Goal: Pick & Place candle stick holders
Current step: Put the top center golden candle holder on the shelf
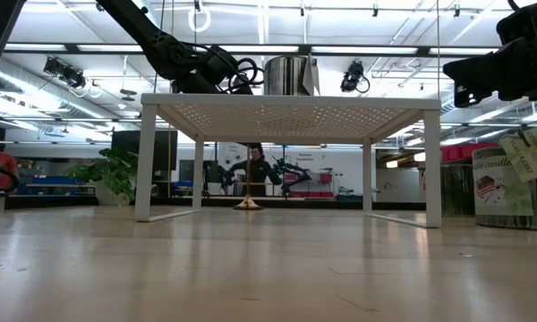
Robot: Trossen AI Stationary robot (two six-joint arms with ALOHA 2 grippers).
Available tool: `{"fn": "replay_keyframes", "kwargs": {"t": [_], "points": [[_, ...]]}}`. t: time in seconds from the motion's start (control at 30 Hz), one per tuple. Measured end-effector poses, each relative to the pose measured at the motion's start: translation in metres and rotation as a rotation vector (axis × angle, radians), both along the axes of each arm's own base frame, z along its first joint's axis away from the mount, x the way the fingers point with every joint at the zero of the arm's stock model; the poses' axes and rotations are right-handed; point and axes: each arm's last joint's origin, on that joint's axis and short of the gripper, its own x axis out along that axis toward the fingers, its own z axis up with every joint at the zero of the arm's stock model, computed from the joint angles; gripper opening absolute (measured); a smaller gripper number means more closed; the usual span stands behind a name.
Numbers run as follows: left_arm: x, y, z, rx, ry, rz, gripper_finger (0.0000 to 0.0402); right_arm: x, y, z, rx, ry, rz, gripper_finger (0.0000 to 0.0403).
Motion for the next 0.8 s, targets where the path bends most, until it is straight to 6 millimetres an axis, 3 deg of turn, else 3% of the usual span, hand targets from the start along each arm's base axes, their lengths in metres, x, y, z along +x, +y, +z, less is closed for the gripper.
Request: {"fn": "replay_keyframes", "kwargs": {"t": [0.17, 0.8], "points": [[0.0004, -0.0007, -0.0001, -0.012, -0.009, -0.026, 0.0094, 0.0000, 0.0000, 0.0000, 0.000, 0.000, 0.000, 0.0021], [0.0007, -0.0010, 0.0001, 0.020, 0.010, -0.062, 0.0103, 0.0000, 0.0000, -0.0001, 0.000, 0.000, 0.000, 0.0021]]}}
